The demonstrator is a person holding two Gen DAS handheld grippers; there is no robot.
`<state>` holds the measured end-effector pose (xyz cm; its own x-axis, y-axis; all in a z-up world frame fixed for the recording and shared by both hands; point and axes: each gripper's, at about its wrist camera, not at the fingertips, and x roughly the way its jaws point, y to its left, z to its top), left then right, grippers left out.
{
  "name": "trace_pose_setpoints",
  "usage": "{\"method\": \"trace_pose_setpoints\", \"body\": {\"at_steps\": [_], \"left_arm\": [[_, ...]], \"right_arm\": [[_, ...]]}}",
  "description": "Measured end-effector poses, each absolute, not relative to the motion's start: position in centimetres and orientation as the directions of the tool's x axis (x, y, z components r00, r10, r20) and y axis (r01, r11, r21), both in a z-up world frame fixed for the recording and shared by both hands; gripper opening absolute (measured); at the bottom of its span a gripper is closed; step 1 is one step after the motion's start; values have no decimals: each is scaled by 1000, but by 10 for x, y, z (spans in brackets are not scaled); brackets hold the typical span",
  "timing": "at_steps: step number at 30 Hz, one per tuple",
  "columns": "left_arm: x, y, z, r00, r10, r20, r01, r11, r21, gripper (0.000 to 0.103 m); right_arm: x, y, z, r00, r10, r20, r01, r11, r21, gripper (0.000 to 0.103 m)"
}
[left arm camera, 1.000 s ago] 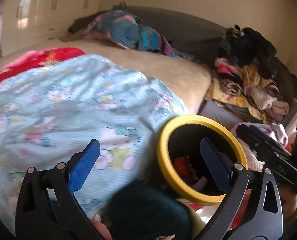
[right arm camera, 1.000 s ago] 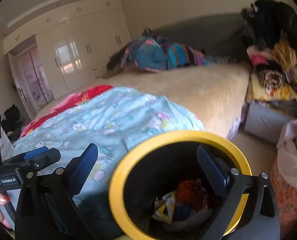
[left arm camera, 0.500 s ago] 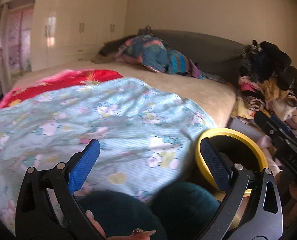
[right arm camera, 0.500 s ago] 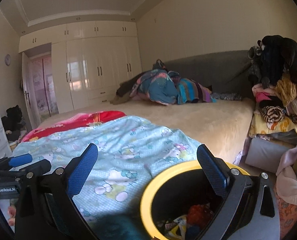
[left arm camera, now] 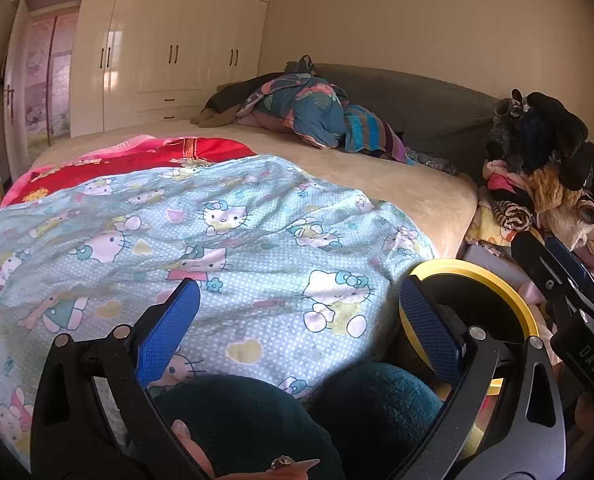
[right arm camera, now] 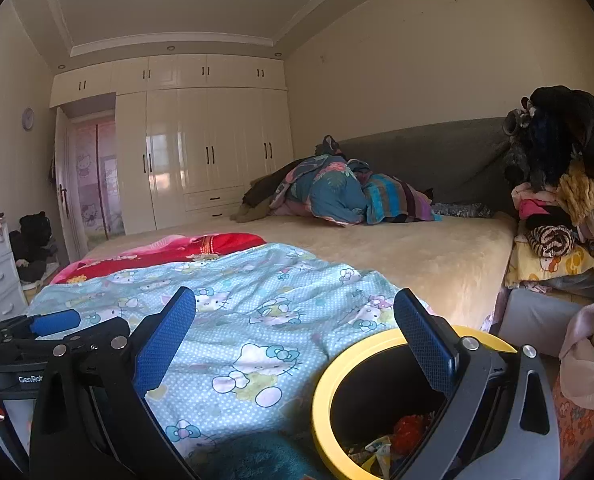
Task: Collect trash
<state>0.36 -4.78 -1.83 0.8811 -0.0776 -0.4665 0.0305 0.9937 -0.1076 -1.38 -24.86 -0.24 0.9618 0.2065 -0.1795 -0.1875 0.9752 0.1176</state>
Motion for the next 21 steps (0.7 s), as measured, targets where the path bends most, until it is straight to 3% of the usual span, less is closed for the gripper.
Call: {"method": "trace_pose_setpoints", "body": {"at_steps": [21], "left_arm": [[5, -44, -19, 880, -81, -468, 29, 993, -118, 92]], "right_arm": [[-11, -250, -5, 961, 202, -192, -180, 976, 125, 97]]}}
